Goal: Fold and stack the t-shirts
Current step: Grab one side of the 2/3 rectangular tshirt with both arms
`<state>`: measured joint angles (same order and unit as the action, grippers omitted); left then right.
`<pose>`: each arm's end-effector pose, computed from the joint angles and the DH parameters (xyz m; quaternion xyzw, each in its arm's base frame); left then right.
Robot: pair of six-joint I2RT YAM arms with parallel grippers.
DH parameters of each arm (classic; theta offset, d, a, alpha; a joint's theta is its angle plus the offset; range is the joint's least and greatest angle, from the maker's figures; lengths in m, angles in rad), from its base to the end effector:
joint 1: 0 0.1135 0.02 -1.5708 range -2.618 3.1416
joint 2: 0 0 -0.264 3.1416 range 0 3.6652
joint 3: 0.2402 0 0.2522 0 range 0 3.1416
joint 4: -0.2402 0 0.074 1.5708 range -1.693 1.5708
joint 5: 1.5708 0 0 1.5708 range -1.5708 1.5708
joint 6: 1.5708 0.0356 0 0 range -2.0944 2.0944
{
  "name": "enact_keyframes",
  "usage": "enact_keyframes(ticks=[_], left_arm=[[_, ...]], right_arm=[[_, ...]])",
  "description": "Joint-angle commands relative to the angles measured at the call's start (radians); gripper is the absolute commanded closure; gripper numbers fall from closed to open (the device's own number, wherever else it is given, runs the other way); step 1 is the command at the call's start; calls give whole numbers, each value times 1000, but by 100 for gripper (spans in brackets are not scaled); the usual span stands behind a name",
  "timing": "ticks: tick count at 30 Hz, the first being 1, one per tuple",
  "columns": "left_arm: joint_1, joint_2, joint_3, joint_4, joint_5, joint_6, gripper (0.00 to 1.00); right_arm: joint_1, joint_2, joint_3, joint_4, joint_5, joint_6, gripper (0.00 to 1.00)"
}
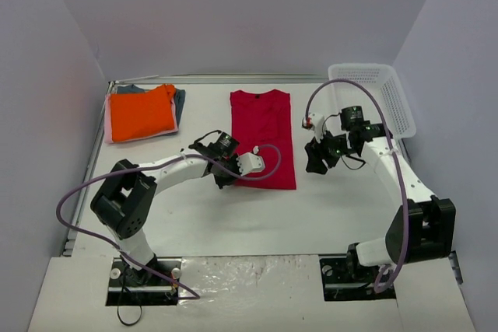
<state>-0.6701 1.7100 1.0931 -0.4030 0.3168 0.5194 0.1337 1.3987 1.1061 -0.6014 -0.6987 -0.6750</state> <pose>0.2655 -0.2246 0.1903 0.5680 0.7630 -0.1716 0.2564 0.2844 0.0614 0.2815 -0.4532 0.7701 0.2277 0.3869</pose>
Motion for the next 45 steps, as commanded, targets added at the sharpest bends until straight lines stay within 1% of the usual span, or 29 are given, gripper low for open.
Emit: enact_keyframes(ticks=[1,2,3,4,6,8,13,19,25,30,37,45], left_arm=[[23,11,48,-68,82,-7,98],[29,16,56,-75,108,-10,98],[32,26,59,-80,116,-18,98],[38,33,63,-83,123,-18,98],[41,54,82,-99,139,-21,98],[43,68,94,-111,146,-21,98],[41,103,129,-125,165,-38,98],[52,119,151,-146,192,-47,98],[58,128,149,-149,205,-52,98],[69,135,159,-160,215,-59,98],[81,148,177,-171,254,-71,98],[81,148,171,-177,271,-65,98]], right_arm=[[10,-107,-112,-17,-71,-205,49],[12,-139,-136,-2,-65,-237,48],[17,-195,-159,12,-41,-264,42],[18,-219,-181,50,-26,-280,39],[32,-266,-227,80,17,-311,36],[55,-276,-250,109,59,-319,38],[184,-234,-267,123,191,-316,43],[267,-129,-281,170,246,-313,49],[337,-8,-287,219,283,-308,52],[365,62,-275,241,278,-301,56],[392,146,-261,258,284,-296,60],[392,197,-250,288,301,-287,60]])
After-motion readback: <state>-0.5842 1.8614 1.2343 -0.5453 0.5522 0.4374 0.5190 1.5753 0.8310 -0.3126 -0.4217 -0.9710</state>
